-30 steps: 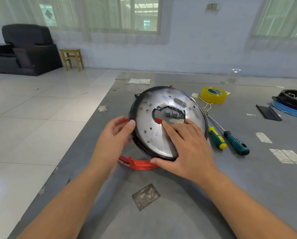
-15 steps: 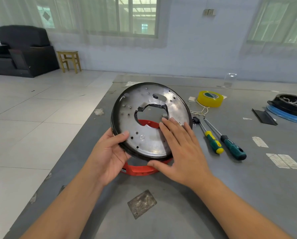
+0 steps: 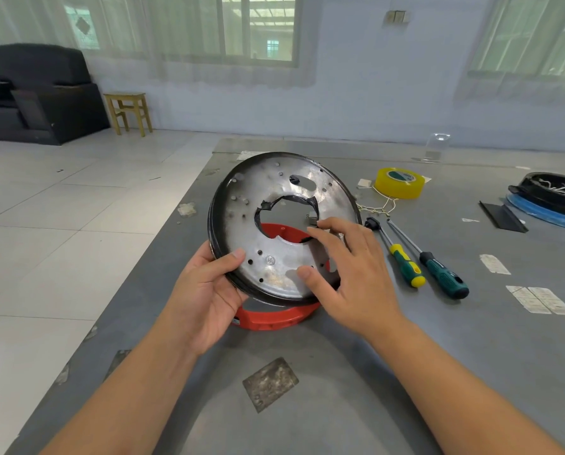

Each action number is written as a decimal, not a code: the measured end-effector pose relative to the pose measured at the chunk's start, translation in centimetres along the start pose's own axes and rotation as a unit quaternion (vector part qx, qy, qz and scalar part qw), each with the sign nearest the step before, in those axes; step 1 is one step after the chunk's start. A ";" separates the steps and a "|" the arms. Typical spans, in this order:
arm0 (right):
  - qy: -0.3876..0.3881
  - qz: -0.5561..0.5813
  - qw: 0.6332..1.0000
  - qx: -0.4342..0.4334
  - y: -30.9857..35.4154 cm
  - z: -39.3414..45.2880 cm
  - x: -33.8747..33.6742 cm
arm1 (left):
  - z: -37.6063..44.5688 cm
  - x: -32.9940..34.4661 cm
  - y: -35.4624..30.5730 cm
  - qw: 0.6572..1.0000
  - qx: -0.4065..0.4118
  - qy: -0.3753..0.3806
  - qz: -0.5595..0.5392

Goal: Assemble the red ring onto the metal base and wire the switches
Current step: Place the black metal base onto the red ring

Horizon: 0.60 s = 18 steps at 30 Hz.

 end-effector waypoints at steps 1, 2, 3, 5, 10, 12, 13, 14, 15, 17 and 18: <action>-0.005 0.003 1.000 -0.002 0.0 0.0 0.0 | 0.0 0.0 0.0 1.000 0.000 -0.001 -0.001; -0.009 0.004 1.000 -0.003 0.0 0.1 -0.1 | 0.0 0.0 -0.1 1.000 -0.001 -0.002 -0.002; -0.011 0.001 1.000 -0.005 0.1 0.3 -0.1 | -0.1 0.1 -0.1 1.000 -0.001 -0.003 -0.004; -0.017 -0.014 1.000 -0.017 0.3 0.4 0.0 | -0.1 0.2 -0.1 1.000 -0.001 -0.006 -0.003; -0.042 -0.048 0.996 -0.066 0.2 0.4 -0.2 | -0.3 0.3 -0.2 1.000 0.011 -0.018 -0.003; -0.035 -0.046 0.996 -0.067 0.0 0.3 -0.2 | -0.3 0.4 -0.3 1.000 0.017 -0.020 -0.004; -0.029 -0.044 0.996 -0.065 -0.1 0.3 -0.1 | -0.3 0.4 -0.3 1.000 0.020 -0.020 -0.003; -0.026 -0.043 0.997 -0.063 -0.1 0.3 -0.1 | -0.3 0.4 -0.3 1.000 0.022 -0.020 -0.001; -0.023 -0.041 0.997 -0.062 -0.1 0.3 0.0 | -0.2 0.4 -0.3 0.999 0.023 -0.022 0.000; -0.021 -0.037 0.997 -0.062 0.0 0.2 0.1 | -0.2 0.4 -0.4 0.999 0.027 -0.022 0.000; -0.016 -0.033 0.997 -0.061 0.1 0.1 0.2 | -0.2 0.4 -0.4 0.999 0.030 -0.023 -0.002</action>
Point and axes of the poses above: each hand's wrist, its own z-axis towards the middle knuckle, its own x-axis out of the palm, y = z × x, the point moved 5 cm from there along z, towards the middle knuckle, and after that the axes turned 7 degrees about -z, right-handed, at the moved point
